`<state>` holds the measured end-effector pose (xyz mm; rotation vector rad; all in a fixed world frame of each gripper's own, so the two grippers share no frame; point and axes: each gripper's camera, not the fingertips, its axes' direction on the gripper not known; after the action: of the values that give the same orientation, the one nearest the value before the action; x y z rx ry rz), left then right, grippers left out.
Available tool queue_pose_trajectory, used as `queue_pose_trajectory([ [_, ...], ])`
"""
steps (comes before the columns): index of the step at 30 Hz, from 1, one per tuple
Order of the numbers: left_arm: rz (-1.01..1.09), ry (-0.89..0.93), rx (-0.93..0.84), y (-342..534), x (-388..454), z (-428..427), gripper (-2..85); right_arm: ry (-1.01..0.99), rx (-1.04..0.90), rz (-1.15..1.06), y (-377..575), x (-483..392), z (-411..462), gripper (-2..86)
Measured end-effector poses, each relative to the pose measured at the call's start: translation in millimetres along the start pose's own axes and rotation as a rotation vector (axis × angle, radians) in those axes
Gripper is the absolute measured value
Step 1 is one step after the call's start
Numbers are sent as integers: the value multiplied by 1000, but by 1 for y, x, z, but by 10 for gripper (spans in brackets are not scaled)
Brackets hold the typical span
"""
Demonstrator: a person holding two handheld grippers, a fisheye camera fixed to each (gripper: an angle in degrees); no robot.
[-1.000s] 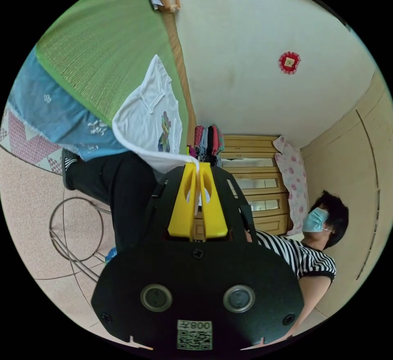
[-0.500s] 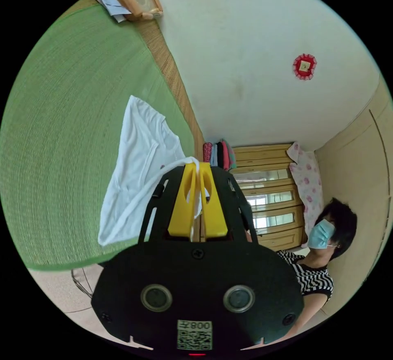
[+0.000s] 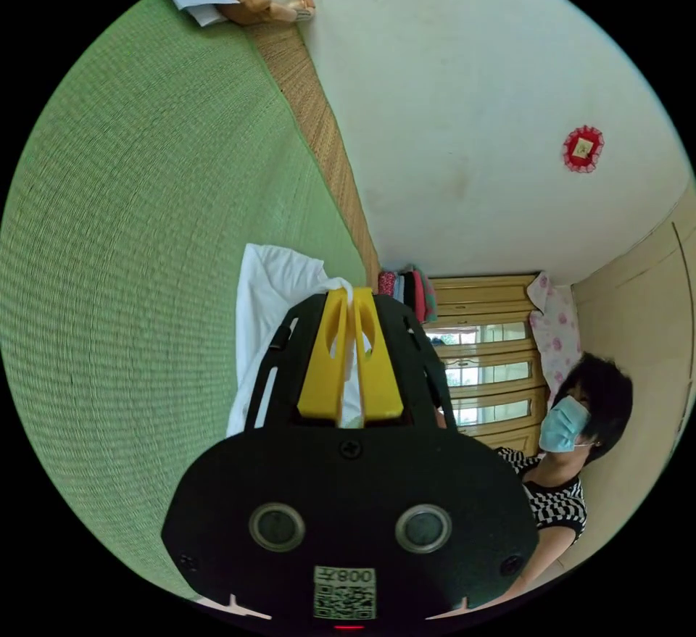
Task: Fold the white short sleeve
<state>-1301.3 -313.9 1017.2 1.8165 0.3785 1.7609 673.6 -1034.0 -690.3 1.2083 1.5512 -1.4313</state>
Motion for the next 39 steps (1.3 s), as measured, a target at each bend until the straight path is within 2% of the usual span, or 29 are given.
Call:
queue_pose_trajectory([
  [11,-120,-76,-29,-87,11,47,31,2,-22,133,-97,65,41,13],
  [18,-114,-126,-40,-120,47,57,31,-52,-29,171,-141,85,52,16],
  [23,-82,-59,135,-119,85,57,25,-98,19,193,-159,91,57,17],
  [25,-37,-15,140,-114,105,71,20,-131,46,195,-166,91,59,16],
  [27,17,6,43,-108,126,99,13,-127,53,192,-170,89,62,14],
  [29,77,-93,-166,-101,152,151,7,-146,59,192,-174,88,66,11],
  [30,95,-133,-210,-100,159,164,5,-153,65,193,-177,87,69,9],
  [32,181,-331,-326,-102,181,205,3,-151,78,201,-182,85,73,6],
  [39,357,-610,-369,-120,246,262,2,-139,76,188,-205,64,101,2],
])
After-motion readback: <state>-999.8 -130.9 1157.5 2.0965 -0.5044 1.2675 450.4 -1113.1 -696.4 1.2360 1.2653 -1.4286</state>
